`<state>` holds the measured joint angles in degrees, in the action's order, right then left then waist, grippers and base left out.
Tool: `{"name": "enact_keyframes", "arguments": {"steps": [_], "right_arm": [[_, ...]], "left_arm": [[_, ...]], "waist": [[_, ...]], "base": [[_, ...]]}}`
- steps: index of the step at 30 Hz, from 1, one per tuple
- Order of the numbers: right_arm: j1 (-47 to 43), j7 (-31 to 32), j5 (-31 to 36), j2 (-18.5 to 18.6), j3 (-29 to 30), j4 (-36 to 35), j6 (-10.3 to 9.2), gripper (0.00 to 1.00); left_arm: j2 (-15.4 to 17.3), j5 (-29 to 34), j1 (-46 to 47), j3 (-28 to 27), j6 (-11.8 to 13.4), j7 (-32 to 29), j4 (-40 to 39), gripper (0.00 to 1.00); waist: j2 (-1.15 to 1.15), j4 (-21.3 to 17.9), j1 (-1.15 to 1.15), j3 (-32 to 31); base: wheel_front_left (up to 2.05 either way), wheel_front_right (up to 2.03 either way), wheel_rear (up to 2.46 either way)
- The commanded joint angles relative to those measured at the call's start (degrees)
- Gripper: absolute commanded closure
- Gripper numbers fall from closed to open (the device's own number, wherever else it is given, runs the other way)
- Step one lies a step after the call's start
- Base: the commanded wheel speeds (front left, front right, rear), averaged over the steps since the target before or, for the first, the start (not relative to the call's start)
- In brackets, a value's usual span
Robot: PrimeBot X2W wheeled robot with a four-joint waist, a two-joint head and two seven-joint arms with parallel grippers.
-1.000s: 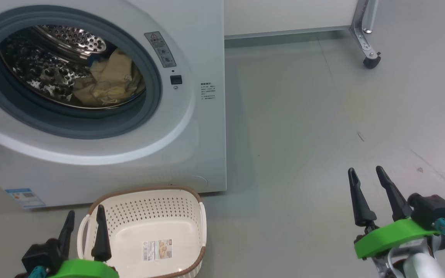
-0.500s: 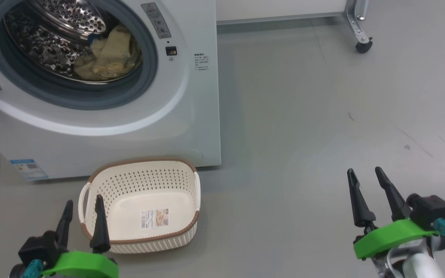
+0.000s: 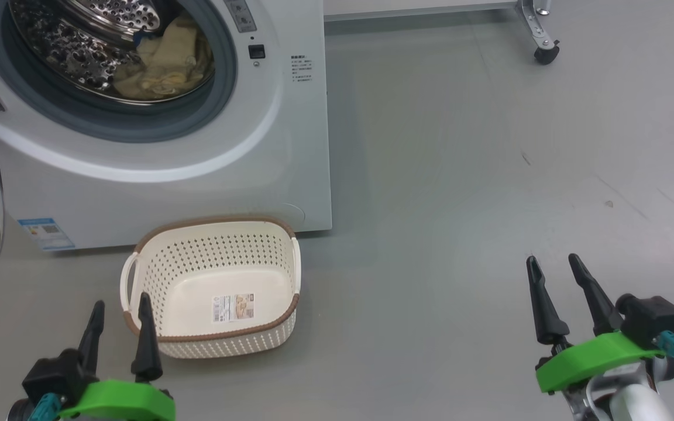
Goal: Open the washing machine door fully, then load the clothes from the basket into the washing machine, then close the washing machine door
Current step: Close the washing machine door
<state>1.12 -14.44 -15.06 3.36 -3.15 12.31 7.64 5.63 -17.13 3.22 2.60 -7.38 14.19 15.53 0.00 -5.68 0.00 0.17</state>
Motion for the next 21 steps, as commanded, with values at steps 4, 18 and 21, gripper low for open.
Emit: {"name": "enact_keyframes", "arguments": {"steps": [4,18,21], "right_arm": [[2.5,-0.6,0.1,0.1,-1.1,-1.6,-0.15,0.0],[2.3,-0.6,0.2,0.0,-1.1,-1.4,-0.15,0.0],[2.3,-0.6,0.1,0.0,-1.1,-1.4,-0.15,0.0]], "left_arm": [[0.8,0.9,2.5,-2.2,-0.1,0.8,-2.0,0.0],[0.4,1.3,2.4,-2.3,-0.1,0.8,-2.0,0.0],[0.4,1.3,2.3,-2.3,-0.1,0.8,-2.0,0.0]], "waist": [[0.0,0.1,0.0,0.1],[0.0,0.2,0.0,0.1],[0.0,0.3,0.0,0.1]], "base": [[0.0,0.0,0.0],[0.0,0.0,0.0],[0.0,0.0,0.0]]}}
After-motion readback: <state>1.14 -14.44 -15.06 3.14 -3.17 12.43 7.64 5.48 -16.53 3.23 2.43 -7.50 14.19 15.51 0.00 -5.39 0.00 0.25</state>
